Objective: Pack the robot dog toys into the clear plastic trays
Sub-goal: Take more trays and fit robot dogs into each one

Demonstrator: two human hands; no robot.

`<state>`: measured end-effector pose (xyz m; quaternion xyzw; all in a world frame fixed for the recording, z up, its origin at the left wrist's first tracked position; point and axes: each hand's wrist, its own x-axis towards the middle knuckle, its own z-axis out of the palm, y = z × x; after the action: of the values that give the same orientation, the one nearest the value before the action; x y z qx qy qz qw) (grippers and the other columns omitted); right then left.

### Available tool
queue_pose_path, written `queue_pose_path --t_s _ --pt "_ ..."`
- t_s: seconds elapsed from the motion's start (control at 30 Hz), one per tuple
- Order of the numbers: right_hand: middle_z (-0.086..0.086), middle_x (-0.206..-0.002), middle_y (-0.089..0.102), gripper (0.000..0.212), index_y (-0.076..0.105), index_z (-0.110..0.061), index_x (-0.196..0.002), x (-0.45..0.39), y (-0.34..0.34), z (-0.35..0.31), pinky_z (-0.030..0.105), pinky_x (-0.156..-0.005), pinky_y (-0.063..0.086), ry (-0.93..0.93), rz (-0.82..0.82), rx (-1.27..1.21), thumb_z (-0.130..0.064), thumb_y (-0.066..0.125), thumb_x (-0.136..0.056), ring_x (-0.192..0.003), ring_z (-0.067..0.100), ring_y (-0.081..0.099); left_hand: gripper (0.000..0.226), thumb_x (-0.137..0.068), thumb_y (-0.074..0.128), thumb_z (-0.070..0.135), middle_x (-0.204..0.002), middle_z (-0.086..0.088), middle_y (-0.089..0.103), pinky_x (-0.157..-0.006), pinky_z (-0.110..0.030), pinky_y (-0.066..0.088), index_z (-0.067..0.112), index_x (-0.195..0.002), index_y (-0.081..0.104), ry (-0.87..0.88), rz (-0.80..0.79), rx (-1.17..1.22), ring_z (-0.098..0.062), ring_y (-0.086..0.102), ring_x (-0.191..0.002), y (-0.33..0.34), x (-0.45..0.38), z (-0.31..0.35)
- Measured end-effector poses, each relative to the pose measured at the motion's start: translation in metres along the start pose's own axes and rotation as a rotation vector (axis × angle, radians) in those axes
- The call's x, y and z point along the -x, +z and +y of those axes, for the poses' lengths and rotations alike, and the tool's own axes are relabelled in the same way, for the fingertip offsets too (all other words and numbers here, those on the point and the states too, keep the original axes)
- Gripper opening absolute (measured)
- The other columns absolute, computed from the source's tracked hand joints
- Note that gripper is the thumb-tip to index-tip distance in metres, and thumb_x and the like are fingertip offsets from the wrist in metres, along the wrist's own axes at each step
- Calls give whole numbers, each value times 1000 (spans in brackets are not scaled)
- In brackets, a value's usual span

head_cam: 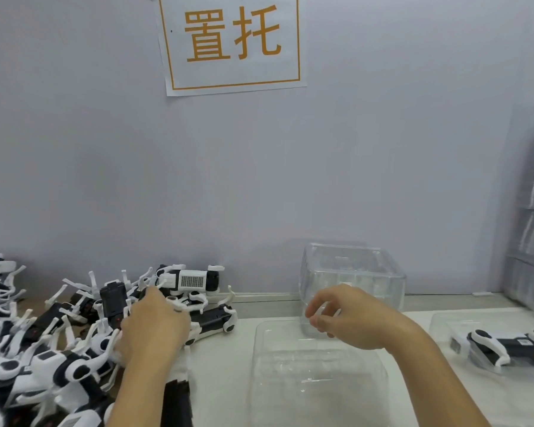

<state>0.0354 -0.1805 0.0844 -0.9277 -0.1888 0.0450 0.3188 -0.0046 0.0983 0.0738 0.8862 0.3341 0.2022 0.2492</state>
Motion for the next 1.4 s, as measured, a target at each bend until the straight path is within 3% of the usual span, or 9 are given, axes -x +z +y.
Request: queue_pose_path --t_s 0.13,0.23,0.43,0.57,0.73,0.9,1.07,1.27,1.4 --pt "-12 -89 72 12 70 -34 -100 1 1 -14 17 -66 49 -63 5 -23 -35 59 -97 -81 3 68 37 -87 60 10 -89 1 52 -59 -31 39 14 -122 51 205 169 236 -18 52 -73 -19 5 23" --pt "-11 -90 74 20 71 -28 -107 1 6 -29 23 -76 57 -143 18 -170 -32 52 -101 -80 1 70 24 -90 64 8 -96 7 62 -63 -26 48 24 -106 56 401 191 571 -5 59 -81 -21 17 45" --pt "-12 -113 71 44 62 -31 -125 1 13 -43 34 -86 59 -233 23 -727 -58 42 -97 -99 6 69 29 -96 56 2 -109 -5 74 -70 -35 58 22 -118 55 281 -491 1416 -24 72 -95 -1 55 80" --pt "1 -109 74 27 65 -24 -120 -3 15 -37 46 -90 58 -233 119 -933 -37 59 -97 -100 20 72 30 -95 62 8 -113 1 73 -90 -49 54 21 -121 54 430 -550 1246 -22 69 -106 18 65 88" --pt "1 -102 76 21 66 -19 -110 -9 8 -22 50 -97 53 -143 396 -993 -32 65 -93 -99 19 72 17 -99 57 24 -112 13 70 -91 -20 45 29 -114 64 553 -310 970 -1 62 -111 35 52 74" --pt "0 -99 77 27 68 -18 -109 -8 -5 -10 32 -73 50 -61 505 -1079 -40 63 -93 -94 17 73 45 -99 54 35 -139 15 50 -107 -25 35 35 -142 43 640 -457 146 -7 45 -130 72 52 47" --pt "-3 -96 77 25 69 -21 -106 -9 -7 -6 31 -72 44 -48 518 -1038 -41 64 -92 -95 16 71 38 -90 50 60 -115 8 59 -94 -36 35 29 -111 55 594 -343 -306 -17 53 -114 67 55 53" --pt "-2 -99 76 28 69 -21 -109 -8 -5 -9 41 -93 48 -90 495 -1016 -42 64 -91 -102 19 70 52 -92 51 61 -132 10 50 -98 -34 43 36 -137 44 612 -609 -111 -13 53 -119 62 68 60" --pt "-3 -94 77 29 69 -22 -109 -7 -5 -10 38 -86 49 -121 482 -982 -43 64 -90 -91 10 72 41 -98 46 39 -123 3 54 -85 -32 44 37 -138 39 621 -474 -157 -19 56 -109 67 73 65"
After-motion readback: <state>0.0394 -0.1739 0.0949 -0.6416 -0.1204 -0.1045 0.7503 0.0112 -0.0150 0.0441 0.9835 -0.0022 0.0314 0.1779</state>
